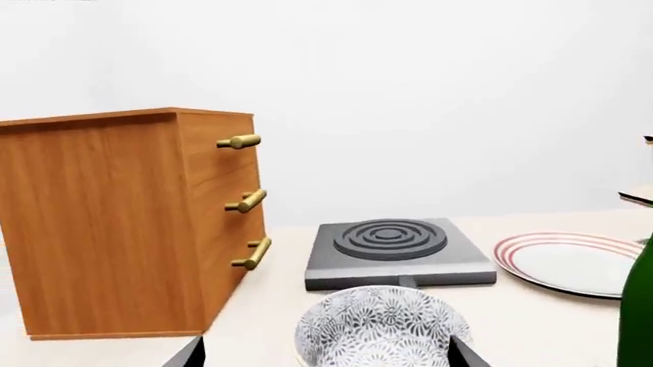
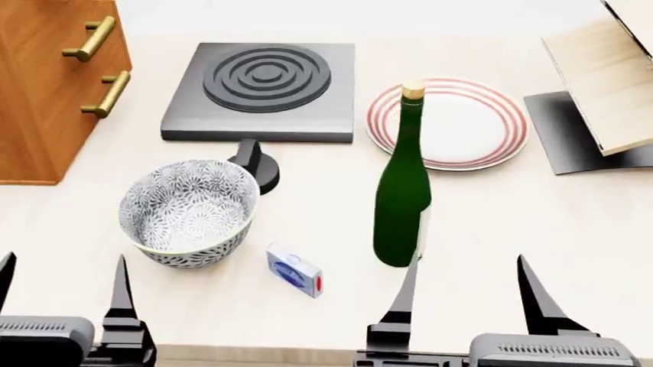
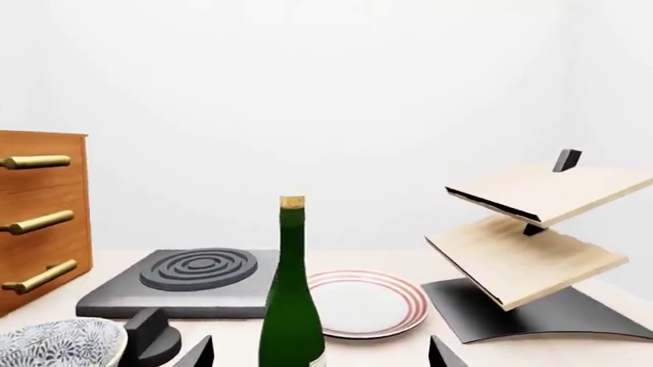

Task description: Put the bowl on the top of the cabinet.

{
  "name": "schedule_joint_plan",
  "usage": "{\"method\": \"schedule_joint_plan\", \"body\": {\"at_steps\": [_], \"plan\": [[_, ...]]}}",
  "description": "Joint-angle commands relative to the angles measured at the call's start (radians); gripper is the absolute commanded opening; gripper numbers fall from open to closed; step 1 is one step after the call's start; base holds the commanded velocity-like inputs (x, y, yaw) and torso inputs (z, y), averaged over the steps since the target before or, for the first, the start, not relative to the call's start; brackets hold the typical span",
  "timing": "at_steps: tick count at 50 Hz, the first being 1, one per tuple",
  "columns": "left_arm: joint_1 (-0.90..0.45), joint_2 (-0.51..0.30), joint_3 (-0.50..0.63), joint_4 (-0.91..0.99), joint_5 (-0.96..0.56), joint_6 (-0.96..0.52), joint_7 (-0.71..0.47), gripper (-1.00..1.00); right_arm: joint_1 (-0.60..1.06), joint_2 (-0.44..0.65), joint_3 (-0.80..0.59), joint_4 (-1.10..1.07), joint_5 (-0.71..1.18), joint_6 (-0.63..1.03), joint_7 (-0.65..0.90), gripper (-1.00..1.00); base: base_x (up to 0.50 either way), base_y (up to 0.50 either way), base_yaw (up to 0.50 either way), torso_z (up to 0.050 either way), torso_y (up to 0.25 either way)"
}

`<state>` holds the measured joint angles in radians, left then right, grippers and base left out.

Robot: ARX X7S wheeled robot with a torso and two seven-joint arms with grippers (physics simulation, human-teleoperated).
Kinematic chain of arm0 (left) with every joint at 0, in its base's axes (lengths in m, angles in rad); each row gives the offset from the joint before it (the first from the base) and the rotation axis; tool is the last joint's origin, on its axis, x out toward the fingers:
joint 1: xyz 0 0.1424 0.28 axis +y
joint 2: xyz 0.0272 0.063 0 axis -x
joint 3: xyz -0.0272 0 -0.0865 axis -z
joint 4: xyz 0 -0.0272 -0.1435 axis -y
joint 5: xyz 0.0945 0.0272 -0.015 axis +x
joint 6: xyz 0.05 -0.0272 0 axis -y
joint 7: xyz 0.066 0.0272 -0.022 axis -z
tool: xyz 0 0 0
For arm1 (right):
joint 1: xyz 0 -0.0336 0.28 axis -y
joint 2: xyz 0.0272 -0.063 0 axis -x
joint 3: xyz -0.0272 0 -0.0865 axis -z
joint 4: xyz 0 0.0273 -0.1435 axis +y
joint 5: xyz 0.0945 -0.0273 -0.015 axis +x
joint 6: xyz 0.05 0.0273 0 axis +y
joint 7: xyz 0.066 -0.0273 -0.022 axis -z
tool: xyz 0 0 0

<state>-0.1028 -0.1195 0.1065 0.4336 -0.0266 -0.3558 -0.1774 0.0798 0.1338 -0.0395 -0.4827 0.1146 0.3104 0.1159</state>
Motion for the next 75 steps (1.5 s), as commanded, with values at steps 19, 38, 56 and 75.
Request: {"method": "schedule_joint_plan", "body": {"at_steps": [19, 38, 56, 75], "plan": [[-0.004, -0.029, 0.014, 0.032, -0.023, -0.015, -0.032, 1.00, -0.002, 0.027, -0.021, 0.010, 0.024, -0.033, 0.017, 1.00, 0.01, 0.28, 0.00, 0.000, 0.000], [0.000, -0.041, 0.017, 0.024, -0.040, 0.000, -0.047, 1.00, -0.003, 0.037, -0.037, 0.024, 0.014, -0.039, 0.045, 1.00, 0.01, 0.31, 0.00, 0.000, 0.000], [0.002, -0.052, 0.023, 0.024, -0.053, 0.007, -0.060, 1.00, -0.006, 0.045, -0.037, 0.018, 0.038, -0.047, 0.057, 1.00, 0.00, 0.37, 0.00, 0.000, 0.000], [0.001, -0.062, 0.031, 0.027, -0.066, 0.008, -0.073, 1.00, -0.002, 0.053, -0.046, 0.025, 0.038, -0.050, 0.079, 1.00, 0.00, 0.28, 0.00, 0.000, 0.000]]}}
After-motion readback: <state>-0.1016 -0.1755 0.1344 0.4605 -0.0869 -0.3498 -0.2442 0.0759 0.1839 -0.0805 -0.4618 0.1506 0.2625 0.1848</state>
